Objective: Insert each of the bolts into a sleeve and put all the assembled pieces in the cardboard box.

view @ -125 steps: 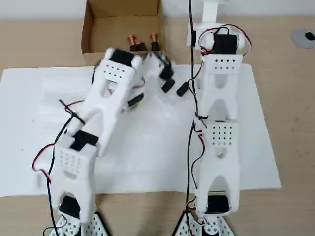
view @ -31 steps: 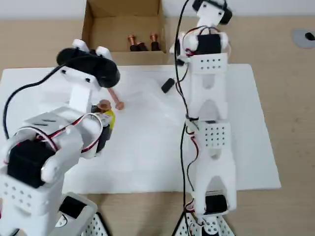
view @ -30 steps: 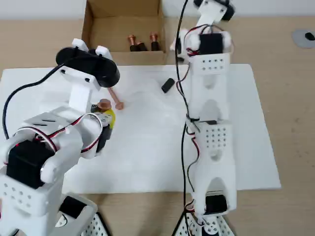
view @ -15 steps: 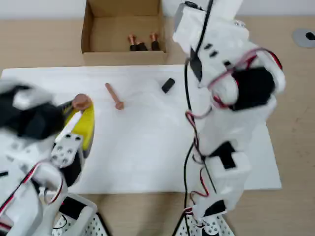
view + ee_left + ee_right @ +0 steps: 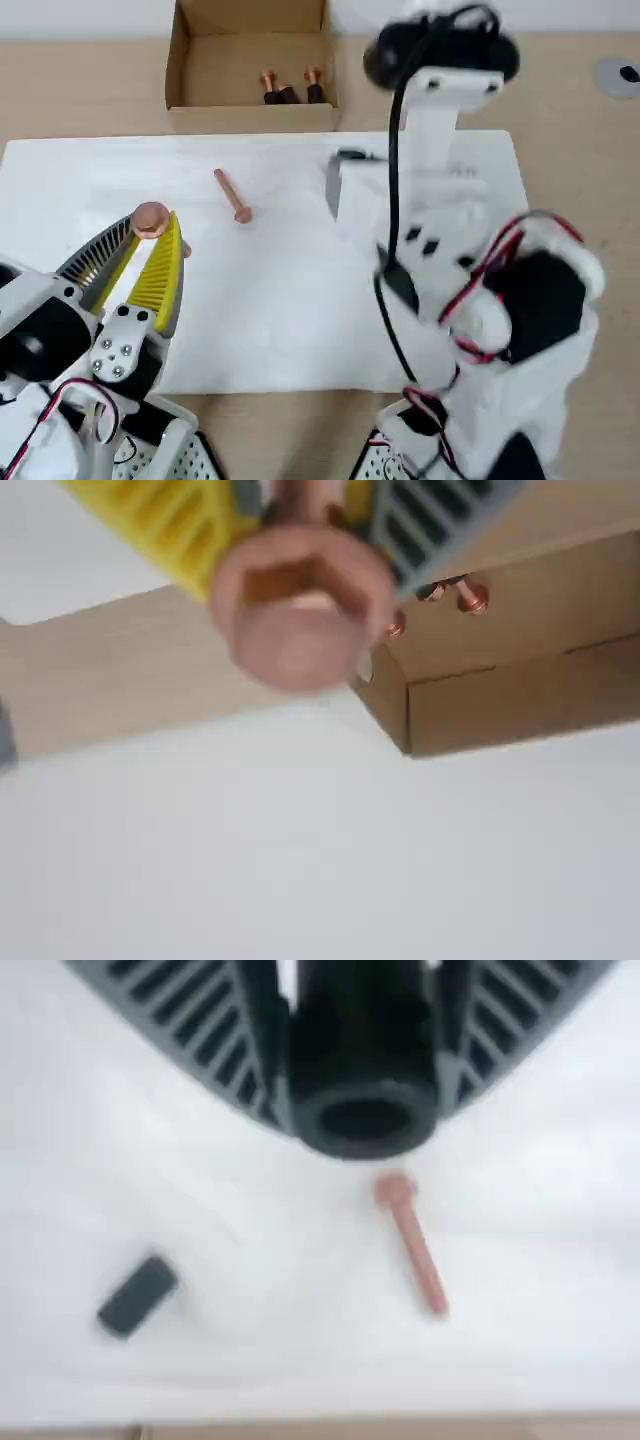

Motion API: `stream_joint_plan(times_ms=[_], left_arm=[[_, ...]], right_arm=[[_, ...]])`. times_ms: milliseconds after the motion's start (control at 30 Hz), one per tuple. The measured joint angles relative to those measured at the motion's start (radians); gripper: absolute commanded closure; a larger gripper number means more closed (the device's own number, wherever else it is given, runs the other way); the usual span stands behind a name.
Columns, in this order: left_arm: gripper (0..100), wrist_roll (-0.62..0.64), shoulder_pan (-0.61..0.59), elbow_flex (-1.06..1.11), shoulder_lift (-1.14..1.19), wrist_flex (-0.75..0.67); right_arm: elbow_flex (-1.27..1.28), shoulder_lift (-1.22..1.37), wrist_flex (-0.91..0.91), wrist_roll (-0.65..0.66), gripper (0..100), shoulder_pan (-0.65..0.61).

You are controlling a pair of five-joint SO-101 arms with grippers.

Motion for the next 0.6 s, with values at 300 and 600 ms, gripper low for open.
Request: stream_joint_plan(times_ms=[300, 600], left_arm=[[99, 0.049, 0.0, 0.054, 0.077, -0.078], [99, 0.118, 0.0, 0.055, 0.196, -0.078]], right_arm=[[0.477, -0.358, -0.196, 0.137, 98.9, -0.25], [1.011, -0.615, -0.563, 0.236, 98.9, -0.285]])
